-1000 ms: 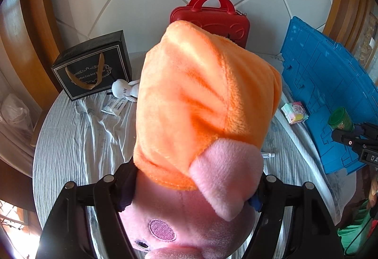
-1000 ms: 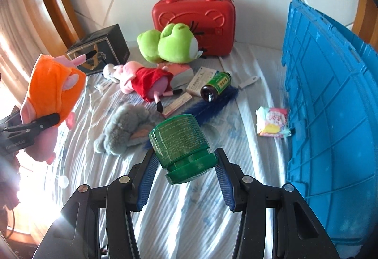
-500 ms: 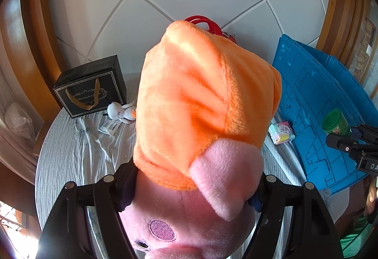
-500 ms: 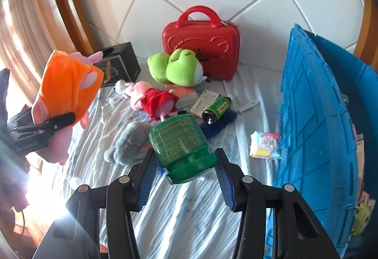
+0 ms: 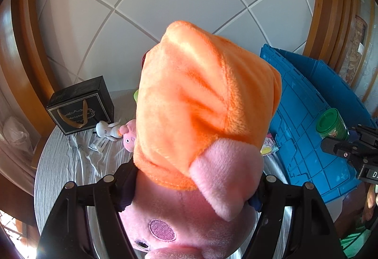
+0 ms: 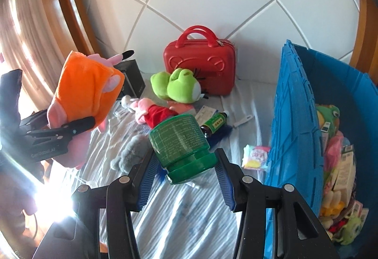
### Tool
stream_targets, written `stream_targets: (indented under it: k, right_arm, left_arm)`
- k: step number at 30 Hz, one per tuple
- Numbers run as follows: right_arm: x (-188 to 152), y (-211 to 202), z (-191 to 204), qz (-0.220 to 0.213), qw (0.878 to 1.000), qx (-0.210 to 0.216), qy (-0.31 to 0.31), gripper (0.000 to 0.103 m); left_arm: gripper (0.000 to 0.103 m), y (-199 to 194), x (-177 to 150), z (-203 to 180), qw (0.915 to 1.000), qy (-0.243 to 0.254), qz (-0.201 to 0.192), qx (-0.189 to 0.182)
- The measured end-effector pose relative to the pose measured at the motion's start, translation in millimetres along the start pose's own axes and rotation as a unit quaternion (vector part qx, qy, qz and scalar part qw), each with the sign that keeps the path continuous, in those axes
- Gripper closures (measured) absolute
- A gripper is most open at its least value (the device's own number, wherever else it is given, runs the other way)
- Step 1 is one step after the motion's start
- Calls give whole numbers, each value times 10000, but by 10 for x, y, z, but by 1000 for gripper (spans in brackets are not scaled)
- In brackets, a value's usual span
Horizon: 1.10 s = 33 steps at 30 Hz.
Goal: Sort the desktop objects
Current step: 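Lift and carry the pig plush and green jar over the blue crate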
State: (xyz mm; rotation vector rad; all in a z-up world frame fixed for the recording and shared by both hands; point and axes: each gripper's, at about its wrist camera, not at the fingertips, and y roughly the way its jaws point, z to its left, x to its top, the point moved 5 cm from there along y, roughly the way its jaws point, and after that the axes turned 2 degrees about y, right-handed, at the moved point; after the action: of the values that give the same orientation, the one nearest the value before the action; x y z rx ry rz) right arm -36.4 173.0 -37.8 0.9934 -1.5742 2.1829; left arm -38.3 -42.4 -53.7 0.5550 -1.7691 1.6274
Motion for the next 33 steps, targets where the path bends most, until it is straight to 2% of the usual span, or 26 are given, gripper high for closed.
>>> stream_targets:
  k: [19,33]
  right_arm:
    - [173,-778,-545,-643,9973,-91,352,55]
    - [188,-1213,-1152,-878,9926,-378,744,55]
  left_arm:
    - [30,-128,438,-998,9973,511,-284,-433]
    - [30,-79,666,-1839,9904,969,-407,-893]
